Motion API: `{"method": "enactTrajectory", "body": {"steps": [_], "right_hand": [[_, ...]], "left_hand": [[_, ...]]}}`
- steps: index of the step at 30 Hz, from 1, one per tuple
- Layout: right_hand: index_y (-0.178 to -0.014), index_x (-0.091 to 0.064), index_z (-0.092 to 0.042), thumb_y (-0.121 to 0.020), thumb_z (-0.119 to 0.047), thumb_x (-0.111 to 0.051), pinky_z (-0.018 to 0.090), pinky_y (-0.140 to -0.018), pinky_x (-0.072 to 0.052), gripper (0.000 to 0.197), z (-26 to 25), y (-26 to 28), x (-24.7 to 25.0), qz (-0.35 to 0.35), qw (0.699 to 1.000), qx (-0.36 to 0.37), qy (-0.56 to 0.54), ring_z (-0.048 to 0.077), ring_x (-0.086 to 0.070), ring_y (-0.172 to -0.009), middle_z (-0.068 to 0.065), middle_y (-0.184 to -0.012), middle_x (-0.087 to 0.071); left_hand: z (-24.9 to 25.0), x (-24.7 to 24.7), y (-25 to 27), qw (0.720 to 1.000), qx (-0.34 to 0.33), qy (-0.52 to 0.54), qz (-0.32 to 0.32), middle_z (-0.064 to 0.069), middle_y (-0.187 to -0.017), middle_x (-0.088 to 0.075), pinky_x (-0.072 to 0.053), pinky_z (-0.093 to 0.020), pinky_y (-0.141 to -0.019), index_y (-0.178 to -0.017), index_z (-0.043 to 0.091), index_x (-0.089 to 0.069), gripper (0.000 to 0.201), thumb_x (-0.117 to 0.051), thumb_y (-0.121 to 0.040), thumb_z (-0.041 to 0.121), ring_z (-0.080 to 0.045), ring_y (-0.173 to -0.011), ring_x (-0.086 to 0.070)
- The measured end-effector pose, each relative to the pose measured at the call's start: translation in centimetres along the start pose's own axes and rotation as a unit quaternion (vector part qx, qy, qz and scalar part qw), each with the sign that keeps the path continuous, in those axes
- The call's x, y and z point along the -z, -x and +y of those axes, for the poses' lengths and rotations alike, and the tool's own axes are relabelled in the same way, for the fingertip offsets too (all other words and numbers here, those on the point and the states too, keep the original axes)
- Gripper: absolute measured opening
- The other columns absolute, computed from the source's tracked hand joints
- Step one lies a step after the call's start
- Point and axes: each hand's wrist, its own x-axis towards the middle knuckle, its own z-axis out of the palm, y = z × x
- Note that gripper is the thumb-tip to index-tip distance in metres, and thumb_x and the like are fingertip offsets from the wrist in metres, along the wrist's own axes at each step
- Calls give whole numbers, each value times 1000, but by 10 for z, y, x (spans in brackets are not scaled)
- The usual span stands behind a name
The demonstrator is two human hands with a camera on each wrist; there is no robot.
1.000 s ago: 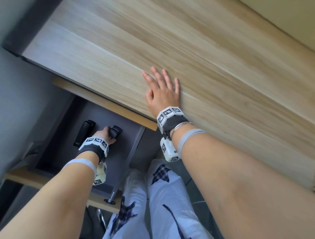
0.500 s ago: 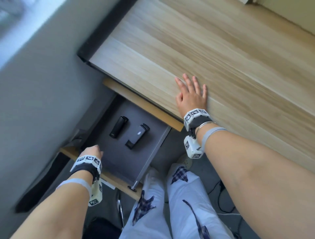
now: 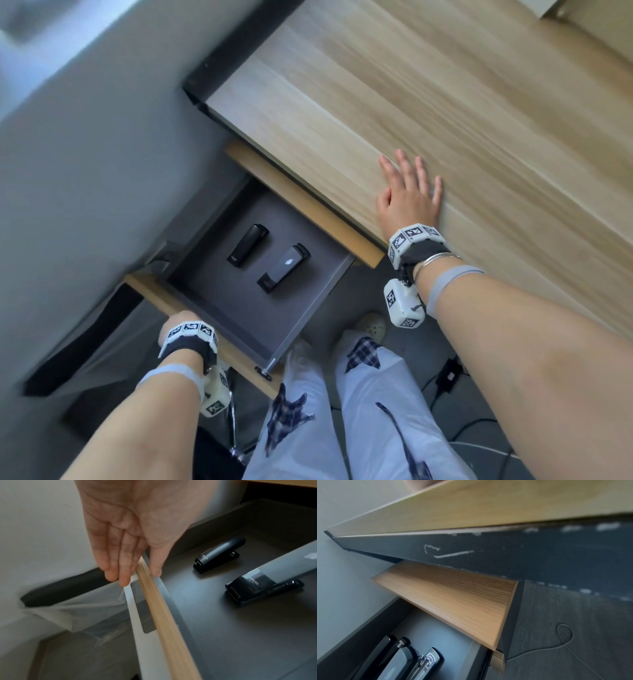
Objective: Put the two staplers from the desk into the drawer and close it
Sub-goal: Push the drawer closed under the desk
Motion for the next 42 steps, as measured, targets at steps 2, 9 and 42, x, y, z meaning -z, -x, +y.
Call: {"method": "enactTrajectory", "body": {"steps": [2, 9, 42], "right_hand": [[-146, -25, -43, -90, -23, -37, 49, -120, -9, 60, 0, 1, -1, 9, 1000, 0, -2, 16, -17, -149, -13, -159, -20], [-146, -26, -42, -89, -23, -39, 50, -120, -10, 61, 0, 1, -1, 8, 1000, 3, -3, 17, -18, -149, -12, -159, -21], [-140, -39, -42, -78, -30, -28, 52, -116, -19, 64, -2, 0, 1, 31, 999, 2, -20, 19, -32, -144, -11, -154, -36]], "left_hand": [[4, 1, 2, 1000, -13, 5, -19, -10, -118, -68, -55, -41, -93, -105, 6, -72, 35, -70, -70, 11, -31, -109, -64], [16, 22, 1, 994, -23, 103, -11, -13, -101, -70, -53, -30, -92, -105, 1, -71, 31, -69, -75, 11, -28, -107, -66], [147, 142, -50, 750, -114, 639, 126, -13, -113, -71, -51, -42, -99, -116, 5, -64, 62, -71, -72, 47, -29, -108, -67]]}}
